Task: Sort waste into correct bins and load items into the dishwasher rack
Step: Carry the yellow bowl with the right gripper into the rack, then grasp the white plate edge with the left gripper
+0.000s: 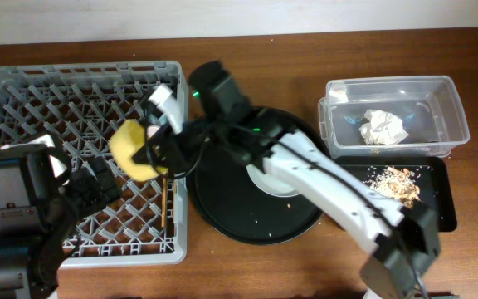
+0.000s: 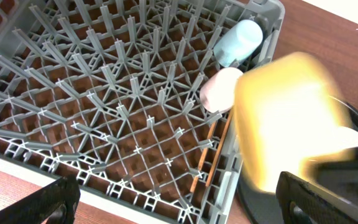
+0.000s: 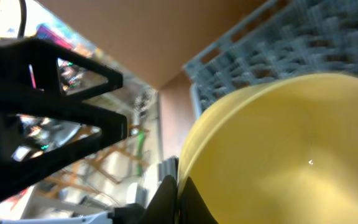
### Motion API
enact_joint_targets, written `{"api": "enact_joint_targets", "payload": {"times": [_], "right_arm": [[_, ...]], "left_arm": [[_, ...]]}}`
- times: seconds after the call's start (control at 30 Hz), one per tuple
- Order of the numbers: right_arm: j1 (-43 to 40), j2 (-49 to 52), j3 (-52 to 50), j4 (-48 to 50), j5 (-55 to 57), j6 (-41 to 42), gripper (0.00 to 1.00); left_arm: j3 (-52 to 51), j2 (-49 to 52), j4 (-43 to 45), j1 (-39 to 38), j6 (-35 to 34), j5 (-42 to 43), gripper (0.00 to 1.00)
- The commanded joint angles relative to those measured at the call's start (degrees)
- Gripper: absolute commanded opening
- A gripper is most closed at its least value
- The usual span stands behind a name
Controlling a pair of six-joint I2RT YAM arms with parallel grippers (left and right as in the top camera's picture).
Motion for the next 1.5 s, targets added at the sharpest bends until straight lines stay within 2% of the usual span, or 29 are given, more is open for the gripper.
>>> {"api": "enact_joint_targets", "payload": {"times": [0.0,0.07,0.13,0.2,0.47,0.63,0.77,0.83,0.93,1.07,1.1,1.17,1.23,1.3,1.37,1.47], "right_arm": [[3.67,5.62,-0.39,4.79,-4.13,7.39,0.04],[5.42,10.1,-0.39,10.45,-5.35,12.33,0.04],[8.15,14.43,-0.39,20.81,-8.0,19.96,0.04],[10.23,15.8,-0.39,23.82,-7.82,21.79,0.04],[10.29,16.61,-0.44,16.02,-3.21,21.77,0.04],[5.95,16.61,-0.44,11.23,-1.66,21.73,0.04],[-0.7,16.61,-0.44,10.4,-1.92,21.68,0.17],[-3.96,16.61,-0.44,8.94,-1.9,20.0,0.19],[-8.24,16.61,-0.44,2.34,-1.9,16.44,0.29],[-15.15,13.77,-0.42,-0.83,-5.33,13.9,0.34],[-17.0,12.04,-0.42,-4.26,-4.15,11.34,0.43],[-20.35,8.87,-0.42,-16.35,5.88,3.69,0.56],[-22.69,6.08,-0.42,-29.38,23.98,-2.99,0.64],[-22.29,5.01,-0.42,-35.63,36.02,-5.51,0.76],[-21.49,5.18,-0.42,-39.78,43.69,-5.51,1.0],[-21.94,4.7,0.7,-40.59,45.9,-6.1,0.99]], "left_arm": [[0.42,-0.28,0.04,0.26,-0.35,-0.85,0.99],[0.42,-0.28,0.04,0.26,-0.35,-0.85,0.99],[0.42,-0.28,0.04,0.26,-0.35,-0.85,0.99],[0.42,-0.28,0.04,0.26,-0.35,-0.85,0.99],[0.42,-0.28,0.04,0.26,-0.35,-0.85,0.99],[0.42,-0.28,0.04,0.26,-0.35,-0.87,0.99],[0.42,-0.28,0.04,0.26,-0.35,-0.85,0.99],[0.42,-0.28,0.04,0.26,-0.35,-0.85,0.99],[0.42,-0.28,0.04,0.26,-0.35,-0.85,0.99],[0.42,-0.28,0.04,0.26,-0.35,-0.87,0.99],[0.42,-0.28,0.04,0.26,-0.35,-0.85,0.99],[0.42,-0.28,0.04,0.26,-0.35,-0.85,0.99],[0.42,-0.28,0.04,0.26,-0.35,-0.87,1.0],[0.42,-0.28,0.04,0.26,-0.35,-0.85,0.99],[0.42,-0.28,0.04,0.26,-0.35,-0.85,1.0],[0.42,-0.28,0.04,0.26,-0.35,-0.85,0.99]]}}
